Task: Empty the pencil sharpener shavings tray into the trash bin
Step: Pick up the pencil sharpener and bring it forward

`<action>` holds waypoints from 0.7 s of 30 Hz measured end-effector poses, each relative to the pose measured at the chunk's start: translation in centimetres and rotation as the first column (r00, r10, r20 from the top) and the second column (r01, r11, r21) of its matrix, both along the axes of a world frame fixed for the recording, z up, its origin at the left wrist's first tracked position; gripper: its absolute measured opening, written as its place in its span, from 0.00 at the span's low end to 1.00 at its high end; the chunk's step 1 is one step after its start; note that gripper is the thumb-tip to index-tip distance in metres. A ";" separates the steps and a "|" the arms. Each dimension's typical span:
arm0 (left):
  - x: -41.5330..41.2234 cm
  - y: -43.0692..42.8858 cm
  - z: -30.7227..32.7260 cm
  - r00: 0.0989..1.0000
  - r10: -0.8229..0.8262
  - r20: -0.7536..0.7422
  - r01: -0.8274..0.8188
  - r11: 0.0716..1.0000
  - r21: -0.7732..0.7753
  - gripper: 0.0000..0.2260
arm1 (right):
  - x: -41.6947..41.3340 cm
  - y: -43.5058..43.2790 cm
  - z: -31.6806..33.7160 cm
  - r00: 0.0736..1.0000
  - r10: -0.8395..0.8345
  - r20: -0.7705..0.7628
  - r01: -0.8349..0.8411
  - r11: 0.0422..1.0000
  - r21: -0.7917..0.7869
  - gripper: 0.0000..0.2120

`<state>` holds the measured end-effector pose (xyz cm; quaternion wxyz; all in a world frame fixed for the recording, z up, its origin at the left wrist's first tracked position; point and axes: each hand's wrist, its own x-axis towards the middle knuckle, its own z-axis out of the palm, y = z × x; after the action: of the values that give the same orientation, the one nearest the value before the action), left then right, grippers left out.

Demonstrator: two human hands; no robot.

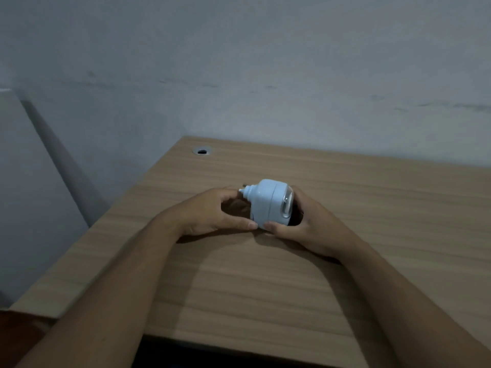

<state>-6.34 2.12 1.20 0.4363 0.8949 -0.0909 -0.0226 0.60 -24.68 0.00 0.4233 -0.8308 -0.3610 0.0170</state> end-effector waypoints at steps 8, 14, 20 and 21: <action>-0.4 -0.3 0.2 0.999 0.043 -0.032 -0.044 0.998 -0.044 0.23 | 0.2 -0.5 0.1 0.995 0.093 -0.026 -0.093 0.996 -0.008 0.36; -0.8 -0.2 -0.2 0.998 0.067 0.012 -0.066 0.995 -0.079 0.21 | 0.5 -0.4 -0.3 0.996 0.085 -0.001 -0.085 0.996 -0.024 0.35; -2.6 0.5 -1.2 0.992 0.126 0.031 -0.119 0.977 -0.175 0.22 | 0.6 -0.6 -0.3 0.994 0.106 -0.014 -0.106 0.994 -0.030 0.35; -3.1 0.7 -1.3 0.987 0.152 0.051 -0.142 0.977 -0.157 0.21 | 0.6 -0.7 -0.4 0.994 0.110 -0.023 -0.111 0.993 -0.032 0.35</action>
<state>-9.48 2.82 -0.11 0.5011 0.8633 -0.0397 0.0449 1.23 -25.33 -0.38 0.4117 -0.8162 -0.4015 0.0554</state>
